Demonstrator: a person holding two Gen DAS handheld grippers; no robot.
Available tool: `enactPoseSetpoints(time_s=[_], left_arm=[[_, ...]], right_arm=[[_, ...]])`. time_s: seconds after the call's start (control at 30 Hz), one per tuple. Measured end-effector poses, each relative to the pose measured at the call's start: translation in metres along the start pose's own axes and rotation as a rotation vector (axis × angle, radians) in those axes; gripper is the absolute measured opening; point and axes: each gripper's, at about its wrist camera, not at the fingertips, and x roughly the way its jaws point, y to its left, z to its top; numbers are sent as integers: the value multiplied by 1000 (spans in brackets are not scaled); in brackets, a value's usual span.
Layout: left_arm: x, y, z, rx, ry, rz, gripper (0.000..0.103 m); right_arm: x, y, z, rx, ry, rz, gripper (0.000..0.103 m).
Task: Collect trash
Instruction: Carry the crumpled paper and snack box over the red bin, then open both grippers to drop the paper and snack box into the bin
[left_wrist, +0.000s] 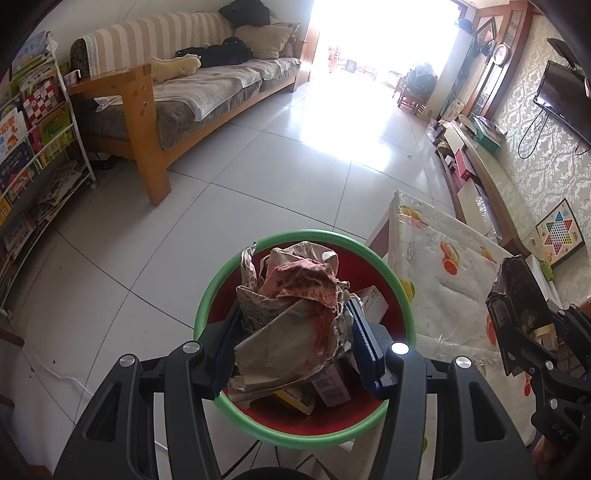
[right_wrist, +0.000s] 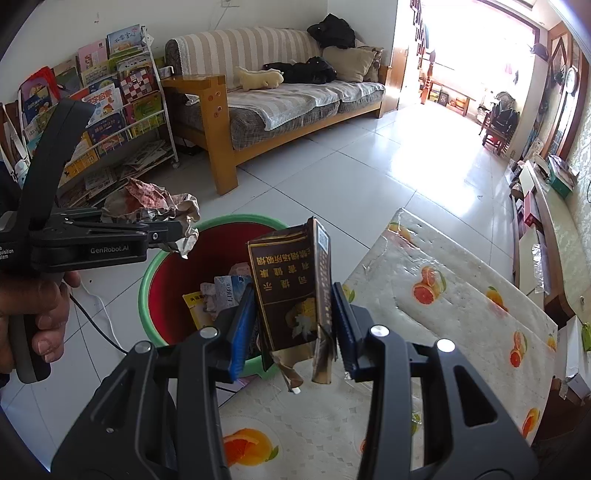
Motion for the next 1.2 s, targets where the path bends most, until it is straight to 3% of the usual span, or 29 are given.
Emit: enactPoseSetpoints(time_s=[0.23, 0.53, 1.2], left_arm=[[8, 9, -3, -3, 34, 6, 56], [4, 21, -1, -54, 9, 2, 87], [-23, 68, -6, -134, -63, 82, 89]], right_arm=[[9, 2, 0, 11, 13, 12, 39], [17, 3, -1, 13, 24, 24, 39], [64, 58, 12, -77, 85, 130, 41]])
